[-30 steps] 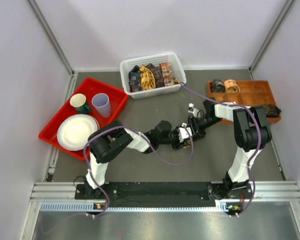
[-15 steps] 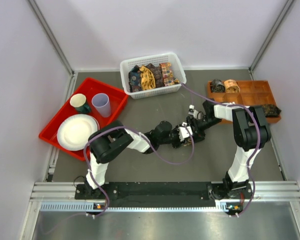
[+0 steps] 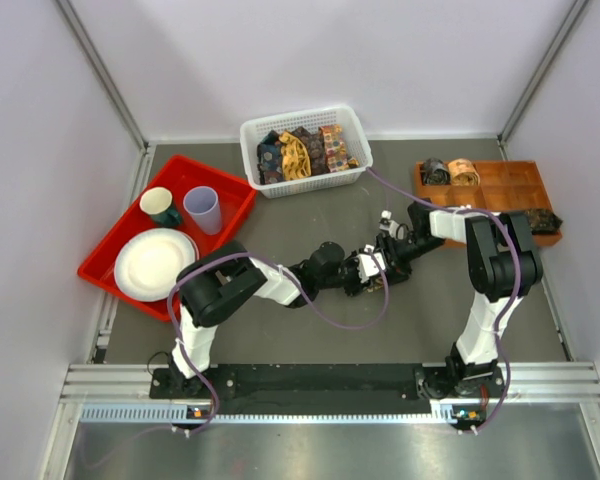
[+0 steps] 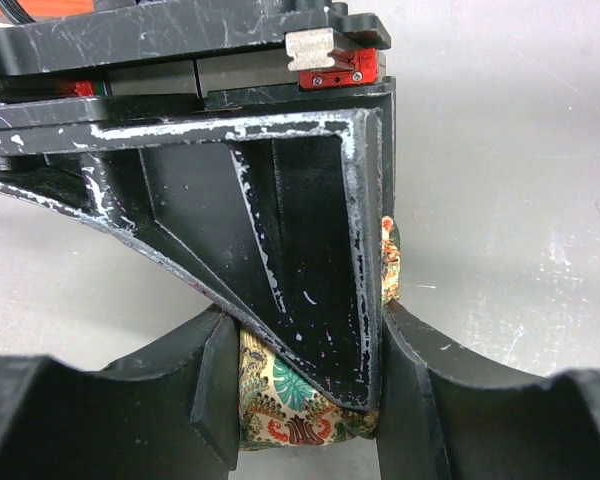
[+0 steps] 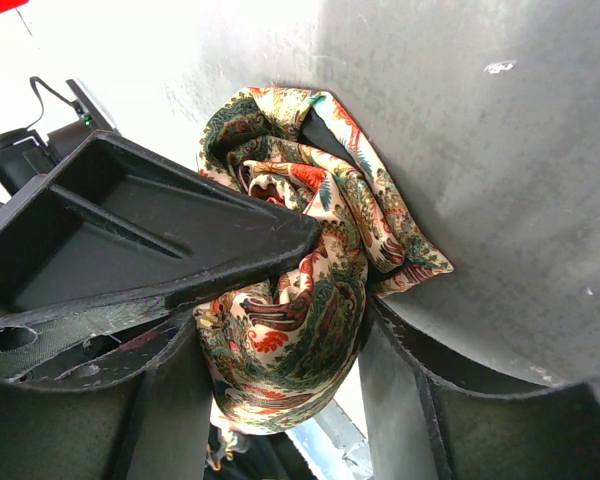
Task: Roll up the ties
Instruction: Pick up the tie at the center of the board.
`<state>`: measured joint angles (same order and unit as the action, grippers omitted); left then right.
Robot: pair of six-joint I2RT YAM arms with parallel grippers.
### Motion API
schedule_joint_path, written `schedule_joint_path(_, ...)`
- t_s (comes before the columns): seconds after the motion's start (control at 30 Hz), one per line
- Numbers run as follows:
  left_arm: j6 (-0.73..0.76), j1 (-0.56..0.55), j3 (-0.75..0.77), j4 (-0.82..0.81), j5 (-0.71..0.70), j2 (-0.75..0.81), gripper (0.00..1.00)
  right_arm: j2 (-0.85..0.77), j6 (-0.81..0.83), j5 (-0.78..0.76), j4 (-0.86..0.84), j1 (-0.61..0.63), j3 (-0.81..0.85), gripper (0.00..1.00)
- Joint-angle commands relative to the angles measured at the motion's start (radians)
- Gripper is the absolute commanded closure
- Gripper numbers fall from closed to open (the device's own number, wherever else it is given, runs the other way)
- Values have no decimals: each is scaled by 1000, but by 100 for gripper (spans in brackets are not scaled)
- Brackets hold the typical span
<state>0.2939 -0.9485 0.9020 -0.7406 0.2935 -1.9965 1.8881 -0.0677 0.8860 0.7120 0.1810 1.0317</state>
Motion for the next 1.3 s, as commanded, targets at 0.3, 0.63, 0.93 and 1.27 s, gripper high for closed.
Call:
schedule_joint_path(0.3, 19, 19, -11, -13, -86, 41, 22, -67, 23, 1, 4, 2, -13, 100)
schedule_joint_path(0.63, -4, 25, -52, -43, -5, 64, 1, -75, 20, 1, -3, -8, 1, 100)
schedule_joint_path(0.93, 1, 33, -104, -51, 16, 122, 1, -127, 31, -2, 30, -21, 31, 100)
schedule_joint_path(1.27, -29, 71, -138, 53, 16, 257, 1, -259, 129, -61, 188, -81, 91, 100)
